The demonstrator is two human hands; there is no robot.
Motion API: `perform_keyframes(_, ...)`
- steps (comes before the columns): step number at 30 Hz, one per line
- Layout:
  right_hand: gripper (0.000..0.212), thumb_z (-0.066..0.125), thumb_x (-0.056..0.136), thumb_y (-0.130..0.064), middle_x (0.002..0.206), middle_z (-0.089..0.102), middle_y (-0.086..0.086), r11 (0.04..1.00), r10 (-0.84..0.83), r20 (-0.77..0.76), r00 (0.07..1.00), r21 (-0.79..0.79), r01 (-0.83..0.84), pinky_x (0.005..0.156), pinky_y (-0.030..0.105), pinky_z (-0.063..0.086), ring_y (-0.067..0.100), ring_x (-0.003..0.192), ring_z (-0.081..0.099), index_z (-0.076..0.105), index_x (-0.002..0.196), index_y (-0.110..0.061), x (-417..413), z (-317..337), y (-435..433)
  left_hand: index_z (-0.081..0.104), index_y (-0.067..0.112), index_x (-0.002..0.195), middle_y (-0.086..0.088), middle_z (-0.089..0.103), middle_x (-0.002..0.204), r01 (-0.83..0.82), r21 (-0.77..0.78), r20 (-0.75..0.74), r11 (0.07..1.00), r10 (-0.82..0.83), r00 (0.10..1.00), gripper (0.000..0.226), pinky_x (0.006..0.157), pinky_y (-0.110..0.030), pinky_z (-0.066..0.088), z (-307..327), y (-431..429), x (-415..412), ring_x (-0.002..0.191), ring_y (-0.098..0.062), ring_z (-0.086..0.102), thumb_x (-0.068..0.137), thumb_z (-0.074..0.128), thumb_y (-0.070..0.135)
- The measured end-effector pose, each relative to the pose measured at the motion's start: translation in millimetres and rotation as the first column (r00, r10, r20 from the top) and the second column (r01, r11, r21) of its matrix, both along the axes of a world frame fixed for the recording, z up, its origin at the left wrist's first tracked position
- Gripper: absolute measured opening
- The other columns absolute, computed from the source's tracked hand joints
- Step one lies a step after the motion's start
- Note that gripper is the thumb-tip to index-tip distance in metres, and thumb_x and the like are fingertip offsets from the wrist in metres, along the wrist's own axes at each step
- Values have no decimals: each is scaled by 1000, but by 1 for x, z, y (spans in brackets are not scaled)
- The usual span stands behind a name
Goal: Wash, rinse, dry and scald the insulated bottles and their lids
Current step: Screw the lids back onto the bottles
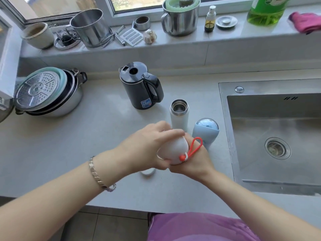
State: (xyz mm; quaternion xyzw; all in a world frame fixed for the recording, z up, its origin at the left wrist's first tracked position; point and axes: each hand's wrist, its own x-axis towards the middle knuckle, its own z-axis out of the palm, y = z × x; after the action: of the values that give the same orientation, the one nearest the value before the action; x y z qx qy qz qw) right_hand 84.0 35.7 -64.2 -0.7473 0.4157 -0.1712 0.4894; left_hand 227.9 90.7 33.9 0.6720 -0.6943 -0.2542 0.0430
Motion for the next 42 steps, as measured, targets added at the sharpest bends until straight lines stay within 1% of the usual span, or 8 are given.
perform_keyframes(6, 52, 73, 57, -38, 97, 63, -15, 999, -40, -22, 999, -27, 39, 73, 33, 52, 10, 87, 63, 52, 105, -34, 14, 10, -1, 21, 53, 137, -1, 36, 114, -381, -25, 27, 924, 381, 924, 55, 86, -32, 42, -6, -2, -29, 105, -31, 53, 86, 35, 67)
perform_keyframes(13, 66, 76, 42, -38, 92, 61, -29, 999, 51, 56, 997, -14, -50, 72, 27, 51, -1, 85, 60, 48, 100, -51, -3, 7, -8, 44, 48, 116, 0, 35, 137, 257, -184, -2, 949, -262, 965, 45, 79, -31, 48, -10, 8, 12, 89, -27, 48, 72, 40, 38)
perform_keyframes(17, 63, 72, 46, -46, 101, 63, -24, 997, -62, 50, 997, 41, 60, 77, 25, 49, 1, 92, 60, 52, 106, -46, 6, 10, 0, 13, 62, 134, 7, 27, 140, -334, -19, -125, 942, 329, 936, 73, 93, -24, 35, -22, 12, -17, 120, -18, 37, 70, 46, 68)
perform_keyframes(20, 64, 76, 49, -35, 99, 64, -24, 992, -93, 16, 995, 89, 92, 77, 27, 51, 2, 90, 61, 50, 107, -47, 14, 8, 4, 31, 46, 135, 7, 49, 113, -515, -192, -48, 835, 516, 855, 76, 83, -27, 41, -32, 5, -29, 108, -15, 48, 67, 48, 75)
perform_keyframes(26, 64, 79, 47, -14, 70, 61, -21, 932, 237, 71, 969, 266, -248, 54, 29, 52, 4, 61, 57, 52, 87, -55, 8, 4, -10, 46, 37, 111, 5, 55, 86, -72, -389, -199, 918, -7, 980, 54, 64, -23, 42, -42, 7, 17, 77, -10, 49, 64, 59, 60)
perform_keyframes(34, 72, 85, 48, -6, 79, 60, -26, 803, 576, -5, 817, 193, -564, 61, 15, 47, -3, 73, 58, 50, 87, -57, 16, -10, -16, 46, 34, 116, -3, 44, 108, 477, -511, 100, 715, -502, 859, 46, 58, -24, 40, -73, 14, 52, 81, -16, 44, 77, 57, 56)
perform_keyframes(38, 76, 86, 50, 0, 96, 59, -18, 958, 149, 60, 987, 239, -159, 71, 6, 42, 6, 91, 58, 48, 98, -44, 25, -45, -6, 22, 36, 144, 10, 39, 142, -1, -141, -166, 990, -23, 986, 82, 101, -21, 33, -99, 19, 67, 122, -10, 40, 78, 69, 44)
perform_keyframes(42, 78, 90, 43, -2, 97, 48, -8, 973, -212, 34, 977, 101, 208, 83, 20, 36, 25, 104, 50, 45, 96, -39, 34, -81, -7, 9, 30, 148, 5, 30, 147, -427, 245, 57, 870, 427, 903, 97, 100, -31, 38, -141, 46, 72, 133, -15, 33, 76, 70, 48)
